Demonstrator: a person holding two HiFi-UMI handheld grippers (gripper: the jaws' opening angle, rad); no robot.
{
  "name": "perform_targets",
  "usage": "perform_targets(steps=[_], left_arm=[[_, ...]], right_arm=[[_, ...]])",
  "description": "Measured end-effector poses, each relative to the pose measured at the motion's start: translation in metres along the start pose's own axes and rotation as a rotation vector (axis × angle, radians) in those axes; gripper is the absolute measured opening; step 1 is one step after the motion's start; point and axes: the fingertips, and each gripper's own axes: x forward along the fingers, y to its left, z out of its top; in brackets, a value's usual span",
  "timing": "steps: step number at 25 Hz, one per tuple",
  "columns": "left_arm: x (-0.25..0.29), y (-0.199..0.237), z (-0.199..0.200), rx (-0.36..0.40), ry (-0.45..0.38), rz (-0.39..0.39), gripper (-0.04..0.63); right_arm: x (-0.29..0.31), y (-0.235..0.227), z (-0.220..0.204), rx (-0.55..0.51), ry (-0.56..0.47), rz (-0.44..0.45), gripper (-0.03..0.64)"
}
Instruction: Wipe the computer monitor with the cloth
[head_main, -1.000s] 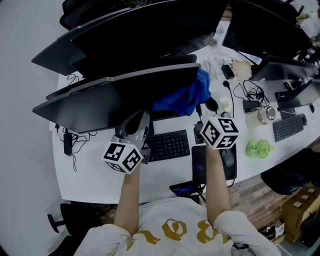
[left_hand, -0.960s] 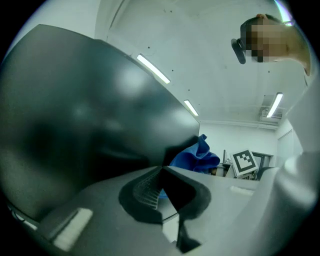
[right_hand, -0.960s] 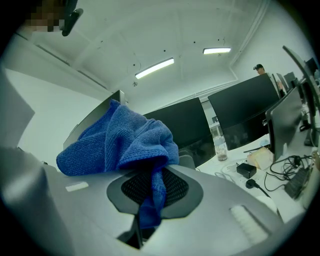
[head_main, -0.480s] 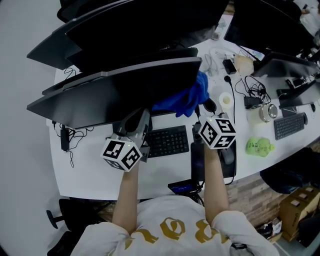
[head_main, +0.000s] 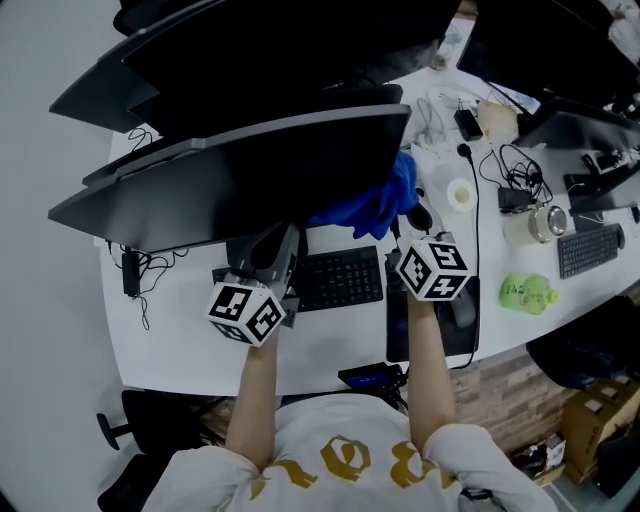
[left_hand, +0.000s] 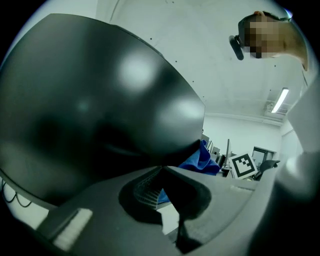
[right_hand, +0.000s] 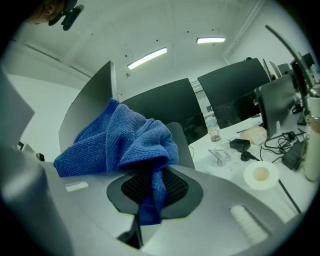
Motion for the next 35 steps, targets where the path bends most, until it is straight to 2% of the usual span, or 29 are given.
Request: perform_targets(steps=[8,16,21,35], left_arm=[[-0.007,0.009,-0.03,-0.016,0.041,0.035,0.0],[-0.017,0.014,-0.051,-0.032,0.07,0.051,0.0],[-0.023,0.023,-0.058,-0.034,0.081,0.08,0.0],[-0.033,0.046,-0.062,-0.043,0.082,0.102,0.0]], right_arm=[[0.003,-0.012,-0.035,0.0,0.07,-0.02,0.066],[0.003,-0.02,-0.058,0.014,0.081,-0.057,0.066],[0.004,-0.024,-0.067,0.016,0.073,-0.08,0.066],[0.009,-0.032,-0.096,0.083,0.092,-0.116,0.066]])
